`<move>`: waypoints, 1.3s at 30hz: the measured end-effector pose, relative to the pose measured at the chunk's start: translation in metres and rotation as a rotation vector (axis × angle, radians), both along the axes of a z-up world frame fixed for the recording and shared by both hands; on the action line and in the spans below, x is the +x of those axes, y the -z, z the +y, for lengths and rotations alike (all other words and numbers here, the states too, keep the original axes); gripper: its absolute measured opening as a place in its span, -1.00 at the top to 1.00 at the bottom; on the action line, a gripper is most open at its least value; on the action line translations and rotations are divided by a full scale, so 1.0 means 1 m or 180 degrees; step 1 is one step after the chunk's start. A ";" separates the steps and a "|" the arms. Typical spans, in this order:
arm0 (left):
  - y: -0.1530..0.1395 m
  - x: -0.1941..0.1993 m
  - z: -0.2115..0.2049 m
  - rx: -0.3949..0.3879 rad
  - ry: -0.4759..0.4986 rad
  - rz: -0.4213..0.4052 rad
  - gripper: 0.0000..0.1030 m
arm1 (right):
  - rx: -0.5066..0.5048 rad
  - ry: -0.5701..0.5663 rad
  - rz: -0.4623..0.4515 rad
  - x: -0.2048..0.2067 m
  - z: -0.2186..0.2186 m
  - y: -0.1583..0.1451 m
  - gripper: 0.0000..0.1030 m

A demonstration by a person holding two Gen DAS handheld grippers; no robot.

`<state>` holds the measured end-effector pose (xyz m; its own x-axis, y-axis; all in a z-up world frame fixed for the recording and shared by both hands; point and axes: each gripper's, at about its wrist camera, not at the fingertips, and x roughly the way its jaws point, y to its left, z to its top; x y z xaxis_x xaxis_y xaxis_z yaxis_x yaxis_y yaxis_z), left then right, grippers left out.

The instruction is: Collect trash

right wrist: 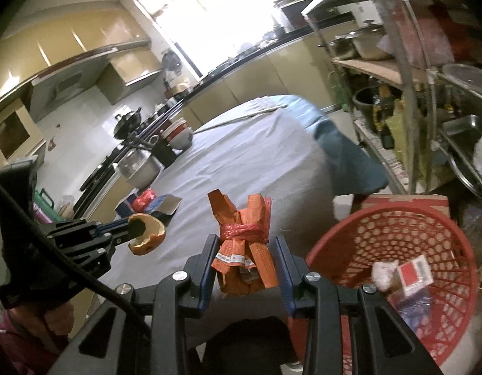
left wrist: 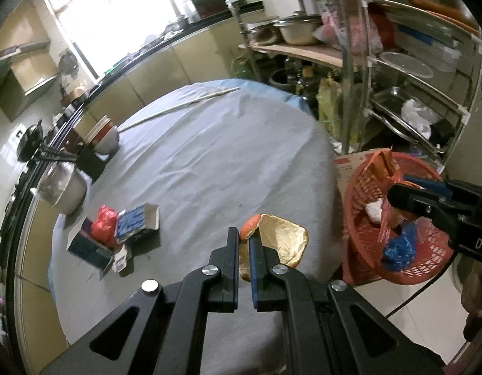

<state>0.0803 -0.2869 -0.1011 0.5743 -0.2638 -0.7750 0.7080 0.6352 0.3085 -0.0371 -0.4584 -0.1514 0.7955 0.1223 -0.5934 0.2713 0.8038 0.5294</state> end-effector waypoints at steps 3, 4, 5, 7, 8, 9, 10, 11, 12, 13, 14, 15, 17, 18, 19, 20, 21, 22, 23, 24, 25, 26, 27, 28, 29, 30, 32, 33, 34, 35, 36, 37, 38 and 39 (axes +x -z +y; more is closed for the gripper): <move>-0.001 -0.008 -0.012 0.0004 0.0102 0.0001 0.88 | -0.0016 0.0100 0.0000 -0.010 -0.009 -0.003 0.27; 0.000 -0.009 -0.014 0.0006 0.0122 0.0003 0.88 | -0.0027 0.0145 0.0003 -0.016 -0.014 -0.003 0.27; 0.000 -0.012 -0.019 0.0011 0.0160 0.0007 0.88 | -0.0041 0.0180 0.0008 -0.019 -0.017 -0.004 0.27; 0.001 -0.016 -0.024 0.0015 0.0212 0.0010 0.88 | -0.0058 0.0245 0.0019 -0.025 -0.023 -0.005 0.27; 0.001 -0.019 -0.028 0.0011 0.0250 0.0016 0.88 | -0.0065 0.0299 0.0027 -0.031 -0.028 -0.005 0.27; 0.001 -0.022 -0.033 -0.0003 0.0295 0.0031 0.88 | -0.0072 0.0332 0.0032 -0.034 -0.031 -0.005 0.27; 0.002 -0.024 -0.037 -0.0015 0.0333 0.0051 0.88 | -0.0080 0.0387 0.0041 -0.040 -0.037 -0.005 0.27; 0.003 -0.026 -0.040 -0.0027 0.0371 0.0076 0.88 | -0.0077 0.0434 0.0048 -0.044 -0.042 -0.004 0.27; 0.004 -0.027 -0.043 -0.0033 0.0398 0.0094 0.88 | -0.0077 0.0473 0.0053 -0.049 -0.046 -0.004 0.27; 0.006 -0.031 -0.048 -0.0044 0.0450 0.0129 0.88 | -0.0087 0.0527 0.0062 -0.054 -0.051 -0.004 0.27; 0.008 -0.033 -0.052 -0.0056 0.0493 0.0166 0.88 | -0.0100 0.0590 0.0073 -0.060 -0.056 -0.004 0.27; 0.009 -0.035 -0.054 -0.0068 0.0522 0.0198 0.88 | -0.0097 0.0652 0.0083 -0.067 -0.062 -0.003 0.27; 0.013 -0.039 -0.061 -0.0115 0.0604 0.0334 0.88 | -0.0069 0.0769 0.0093 -0.078 -0.072 -0.002 0.27; 0.014 -0.041 -0.064 -0.0125 0.0626 0.0376 0.88 | -0.0054 0.0809 0.0097 -0.081 -0.075 -0.002 0.27; 0.016 -0.043 -0.068 -0.0148 0.0657 0.0434 0.88 | -0.0023 0.0861 0.0102 -0.086 -0.080 0.000 0.27; 0.018 -0.044 -0.072 -0.0181 0.0692 0.0502 0.88 | 0.0039 0.0920 0.0110 -0.091 -0.086 0.003 0.27; 0.020 -0.046 -0.075 -0.0204 0.0716 0.0564 0.88 | 0.0074 0.0949 0.0114 -0.094 -0.089 0.004 0.27; 0.021 -0.048 -0.078 -0.0216 0.0731 0.0611 0.88 | 0.0116 0.0985 0.0120 -0.098 -0.093 0.007 0.27; 0.024 -0.050 -0.081 -0.0233 0.0760 0.0676 0.88 | 0.0148 0.1017 0.0136 -0.102 -0.097 0.010 0.27; 0.026 -0.051 -0.084 -0.0242 0.0786 0.0725 0.88 | 0.0178 0.1042 0.0165 -0.104 -0.099 0.013 0.27; 0.028 -0.053 -0.087 -0.0247 0.0805 0.0764 0.88 | 0.0197 0.1056 0.0181 -0.105 -0.101 0.015 0.27; 0.031 -0.056 -0.090 -0.0251 0.0823 0.0806 0.88 | 0.0234 0.1080 0.0205 -0.107 -0.104 0.019 0.24; 0.032 -0.057 -0.092 -0.0256 0.0844 0.0847 0.88 | 0.0289 0.1099 0.0236 -0.109 -0.106 0.023 0.23; 0.035 -0.059 -0.095 -0.0265 0.0873 0.0903 0.88 | 0.0331 0.1107 0.0261 -0.110 -0.107 0.027 0.23; 0.037 -0.061 -0.097 -0.0274 0.0904 0.0961 0.85 | 0.0394 0.1121 0.0289 -0.112 -0.109 0.031 0.23; 0.038 -0.062 -0.098 -0.0270 0.0914 0.0992 0.66 | 0.0457 0.1140 0.0315 -0.114 -0.111 0.035 0.23; 0.042 -0.063 -0.099 -0.0267 0.0920 0.1018 0.15 | 0.0527 0.1181 0.0403 -0.115 -0.114 0.041 -0.04; 0.043 -0.063 -0.099 -0.0280 0.0910 0.0993 -0.11 | 0.0571 0.1195 0.0423 -0.116 -0.114 0.044 -0.16; 0.042 -0.062 -0.097 -0.0306 0.0912 0.0971 -0.13 | 0.0658 0.1219 0.0403 -0.119 -0.116 0.047 -0.20; 0.041 -0.062 -0.094 -0.0318 0.0919 0.0942 -0.13 | 0.0723 0.1240 0.0347 -0.121 -0.118 0.047 -0.20; 0.040 -0.061 -0.092 -0.0307 0.0915 0.0916 -0.13 | 0.0741 0.1265 0.0312 -0.124 -0.120 0.047 -0.20; 0.039 -0.059 -0.089 -0.0302 0.0898 0.0878 -0.13 | 0.0727 0.1286 0.0306 -0.124 -0.120 0.045 -0.20; 0.038 -0.056 -0.084 -0.0302 0.0854 0.0836 -0.13 | 0.0692 0.1305 0.0297 -0.125 -0.120 0.042 -0.20; 0.037 -0.052 -0.080 -0.0297 0.0810 0.0821 -0.13 | 0.0670 0.1295 0.0282 -0.124 -0.119 0.040 -0.20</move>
